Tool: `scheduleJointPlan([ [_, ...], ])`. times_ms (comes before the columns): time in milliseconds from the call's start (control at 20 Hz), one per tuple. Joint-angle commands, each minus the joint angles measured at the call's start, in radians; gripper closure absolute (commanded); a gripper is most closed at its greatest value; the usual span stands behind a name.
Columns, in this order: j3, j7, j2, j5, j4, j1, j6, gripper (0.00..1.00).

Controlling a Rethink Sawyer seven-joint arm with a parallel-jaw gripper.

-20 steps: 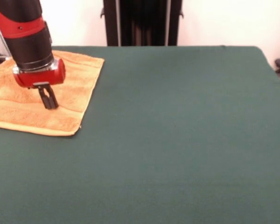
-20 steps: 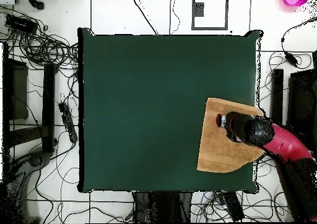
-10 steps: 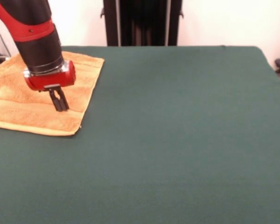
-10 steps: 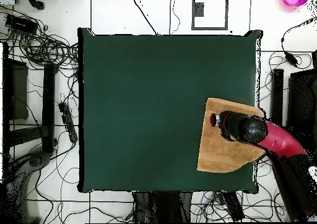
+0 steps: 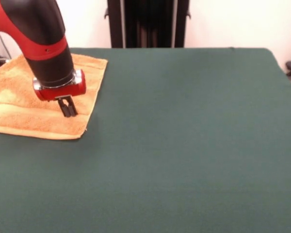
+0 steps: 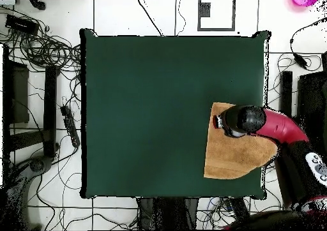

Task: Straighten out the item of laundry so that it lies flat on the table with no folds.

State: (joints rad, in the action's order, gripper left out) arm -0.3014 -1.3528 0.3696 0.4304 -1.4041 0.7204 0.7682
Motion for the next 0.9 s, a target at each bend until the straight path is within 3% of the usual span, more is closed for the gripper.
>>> scheduleJointPlan([
  [50, 0.039, 0.031, -0.104, 0.056, 0.053, -0.08, 0.177, 1.0],
  [250, 0.041, 0.017, -0.12, 0.053, 0.076, -0.084, 0.162, 1.0],
  [450, -0.041, 0.033, -0.143, 0.037, 0.038, -0.013, -0.051, 1.0],
  [600, -0.177, 0.091, -0.158, 0.035, -0.061, 0.109, -0.295, 1.0],
  [900, -0.3, 0.103, -0.185, 0.09, -0.172, 0.216, -0.424, 1.0],
])
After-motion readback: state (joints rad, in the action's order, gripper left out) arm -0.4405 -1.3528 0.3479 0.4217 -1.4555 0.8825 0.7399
